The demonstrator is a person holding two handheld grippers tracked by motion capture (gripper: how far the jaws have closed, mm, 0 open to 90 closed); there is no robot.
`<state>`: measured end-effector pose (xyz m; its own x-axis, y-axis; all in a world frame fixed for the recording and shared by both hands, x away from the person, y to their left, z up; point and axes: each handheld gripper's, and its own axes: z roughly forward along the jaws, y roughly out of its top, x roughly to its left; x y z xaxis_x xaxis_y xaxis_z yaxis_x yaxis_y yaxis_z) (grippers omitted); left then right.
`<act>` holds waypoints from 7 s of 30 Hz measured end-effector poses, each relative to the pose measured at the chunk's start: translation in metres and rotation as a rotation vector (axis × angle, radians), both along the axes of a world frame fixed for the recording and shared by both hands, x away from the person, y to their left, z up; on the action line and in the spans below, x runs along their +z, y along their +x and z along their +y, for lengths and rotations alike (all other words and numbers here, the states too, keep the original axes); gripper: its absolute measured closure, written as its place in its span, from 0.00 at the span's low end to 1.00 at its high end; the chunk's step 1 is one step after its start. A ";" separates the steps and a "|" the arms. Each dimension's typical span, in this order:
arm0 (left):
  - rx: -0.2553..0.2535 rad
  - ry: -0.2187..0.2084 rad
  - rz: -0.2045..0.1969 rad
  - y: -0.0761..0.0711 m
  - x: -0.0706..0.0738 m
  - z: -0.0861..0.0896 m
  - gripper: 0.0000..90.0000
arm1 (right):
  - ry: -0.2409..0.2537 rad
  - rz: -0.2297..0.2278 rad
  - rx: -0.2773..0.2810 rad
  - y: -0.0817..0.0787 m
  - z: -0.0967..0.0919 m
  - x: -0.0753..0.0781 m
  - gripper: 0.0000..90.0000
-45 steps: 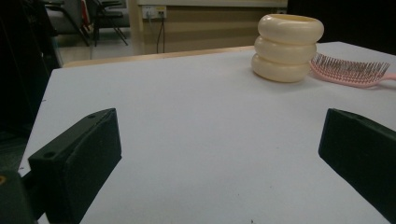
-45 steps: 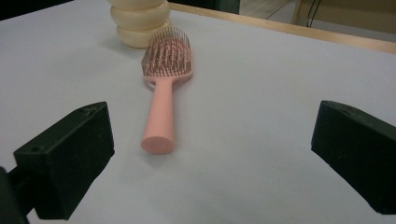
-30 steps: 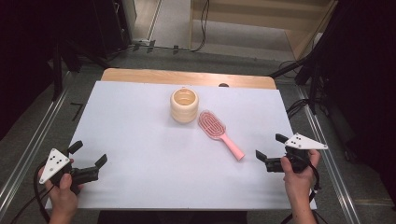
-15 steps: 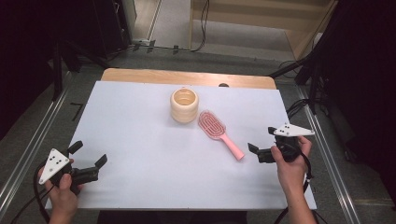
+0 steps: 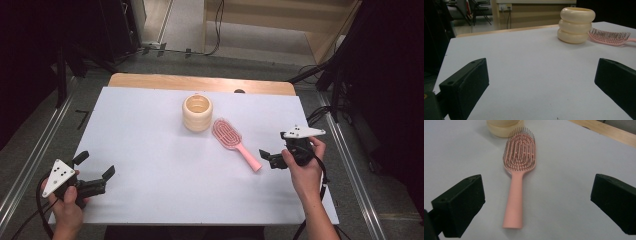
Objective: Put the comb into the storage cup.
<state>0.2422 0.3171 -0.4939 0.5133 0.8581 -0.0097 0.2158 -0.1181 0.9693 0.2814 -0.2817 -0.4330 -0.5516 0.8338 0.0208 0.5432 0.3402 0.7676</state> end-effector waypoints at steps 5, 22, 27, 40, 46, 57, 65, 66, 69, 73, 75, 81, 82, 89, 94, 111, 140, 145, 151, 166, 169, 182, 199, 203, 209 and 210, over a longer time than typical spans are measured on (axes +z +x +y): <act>-0.006 0.001 0.001 0.000 0.000 0.000 0.00 | -0.016 0.020 0.007 0.007 0.006 0.002 0.00; -0.011 0.014 -0.001 0.000 0.000 -0.002 0.00 | -0.068 0.071 0.033 0.027 0.023 0.008 0.00; -0.013 0.015 -0.001 0.000 0.000 -0.002 0.00 | -0.084 0.089 0.041 0.032 0.027 0.007 0.00; -0.027 0.025 -0.004 -0.002 0.001 -0.002 0.00 | -0.120 0.150 0.041 0.044 0.038 0.006 0.00; -0.029 0.023 -0.006 -0.002 0.001 -0.002 0.00 | -0.143 0.180 0.045 0.050 0.043 0.004 0.00; -0.033 0.012 -0.002 -0.001 0.001 -0.001 0.00 | -0.175 0.232 0.052 0.064 0.053 -0.006 0.00; -0.037 0.010 -0.001 -0.001 0.001 -0.001 0.00 | -0.207 0.275 0.052 0.071 0.057 -0.013 0.00; -0.038 0.010 -0.001 -0.001 0.001 -0.001 0.00 | -0.211 0.282 0.051 0.071 0.058 -0.014 0.00; -0.040 0.012 -0.002 -0.001 0.000 -0.002 0.00 | -0.219 0.312 0.046 0.075 0.061 -0.016 0.00; -0.041 0.010 0.000 -0.001 0.001 -0.001 0.00 | -0.228 0.330 0.048 0.079 0.064 -0.018 0.00; -0.046 0.010 0.001 -0.001 0.001 -0.001 0.00 | -0.233 0.344 0.045 0.081 0.066 -0.019 0.00; -0.050 0.015 0.000 -0.001 0.001 -0.002 0.00 | -0.258 0.375 0.042 0.087 0.073 -0.027 0.00; -0.049 0.014 0.000 -0.001 0.001 -0.002 0.00 | -0.260 0.379 0.041 0.088 0.074 -0.028 0.00; -0.054 0.013 0.002 -0.001 0.001 -0.001 0.00 | -0.271 0.434 0.059 0.095 0.083 -0.036 0.00; -0.056 0.013 0.003 -0.001 0.001 -0.001 0.00 | -0.281 0.448 0.045 0.095 0.086 -0.039 0.22; -0.057 0.013 0.002 -0.001 0.001 -0.001 0.00 | -0.265 0.516 0.045 0.098 0.091 -0.049 0.53; -0.056 0.016 -0.005 -0.002 0.001 -0.001 0.00 | -0.160 0.447 -0.003 0.089 0.071 -0.055 0.75; -0.050 0.016 -0.004 -0.002 0.001 -0.002 0.00 | -0.138 0.417 -0.013 0.085 0.068 -0.052 0.75; -0.049 0.016 -0.005 -0.002 0.001 -0.002 0.00 | -0.104 0.389 -0.031 0.082 0.064 -0.048 0.75; -0.054 0.016 -0.004 -0.002 0.001 -0.002 0.00 | -0.040 0.263 -0.046 0.069 0.061 -0.041 0.75; -0.052 0.013 -0.003 -0.002 0.001 -0.002 0.00 | -0.034 0.235 -0.044 0.066 0.061 -0.039 0.75; -0.041 0.026 0.004 -0.001 0.001 -0.003 0.00 | 0.046 0.112 -0.024 0.051 0.060 -0.037 0.75; -0.063 0.069 0.040 0.005 0.004 -0.013 0.00 | 0.146 -0.042 0.017 0.022 0.058 -0.033 0.75; -0.075 0.058 0.047 0.007 0.006 -0.018 0.00 | 0.161 -0.062 0.029 0.018 0.057 -0.033 0.75; -0.116 0.062 0.045 0.011 0.011 -0.039 0.00 | 0.180 -0.084 0.047 0.011 0.056 -0.037 0.75; -0.120 0.064 0.041 0.012 0.012 -0.042 0.00 | 0.180 -0.084 0.047 0.011 0.056 -0.037 0.75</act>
